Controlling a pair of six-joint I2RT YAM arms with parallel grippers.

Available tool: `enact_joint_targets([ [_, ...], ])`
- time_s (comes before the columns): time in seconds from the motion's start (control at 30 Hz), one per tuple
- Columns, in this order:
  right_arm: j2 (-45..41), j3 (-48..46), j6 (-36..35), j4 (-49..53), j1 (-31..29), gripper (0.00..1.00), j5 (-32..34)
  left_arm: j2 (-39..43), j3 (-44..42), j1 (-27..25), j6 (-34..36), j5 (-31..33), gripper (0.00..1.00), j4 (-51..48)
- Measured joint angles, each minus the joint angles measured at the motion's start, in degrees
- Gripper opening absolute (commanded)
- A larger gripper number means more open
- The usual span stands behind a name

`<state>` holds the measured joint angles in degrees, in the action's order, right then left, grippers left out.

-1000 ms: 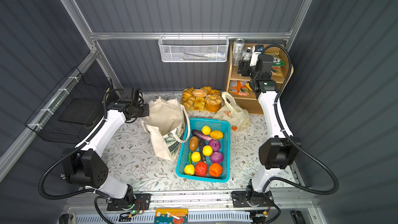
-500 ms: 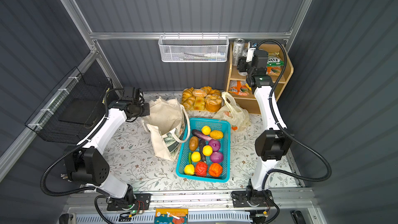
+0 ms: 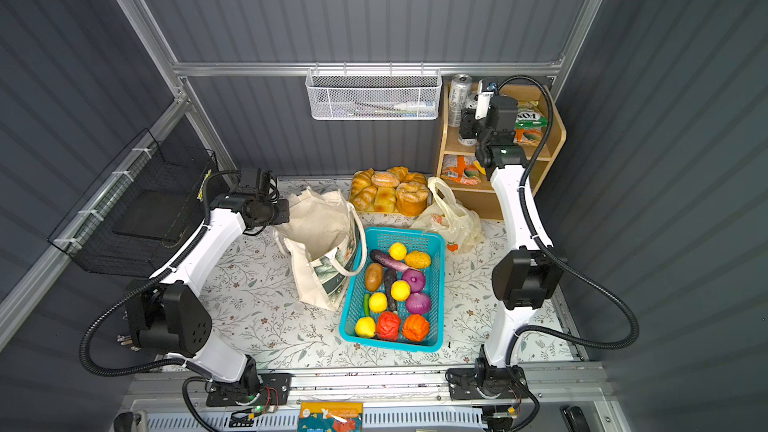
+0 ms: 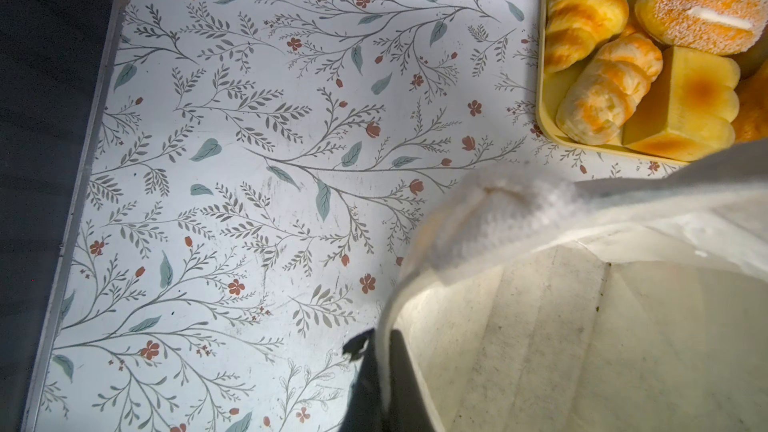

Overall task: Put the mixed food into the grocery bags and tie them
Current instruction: 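Close the right gripper on the silver can and lift it, then carry the silver can with the right gripper over the open tote bag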

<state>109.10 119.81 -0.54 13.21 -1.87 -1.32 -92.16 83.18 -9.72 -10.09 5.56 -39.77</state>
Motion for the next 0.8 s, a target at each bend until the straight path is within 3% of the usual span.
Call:
enact_joint_targets([
  [0.47, -12.24, -9.09, 5.16, -2.25, -2.1, 0.06, -3.04, -1.07, 1.27, 0.0, -0.02, -0.07, 0.0, -0.48],
  [0.8, -20.15, -13.92, 7.45, -4.94, -15.43, 0.05, -7.41, -1.09, 1.42, 0.0, 0.0, -0.24, 0.0, -0.55],
])
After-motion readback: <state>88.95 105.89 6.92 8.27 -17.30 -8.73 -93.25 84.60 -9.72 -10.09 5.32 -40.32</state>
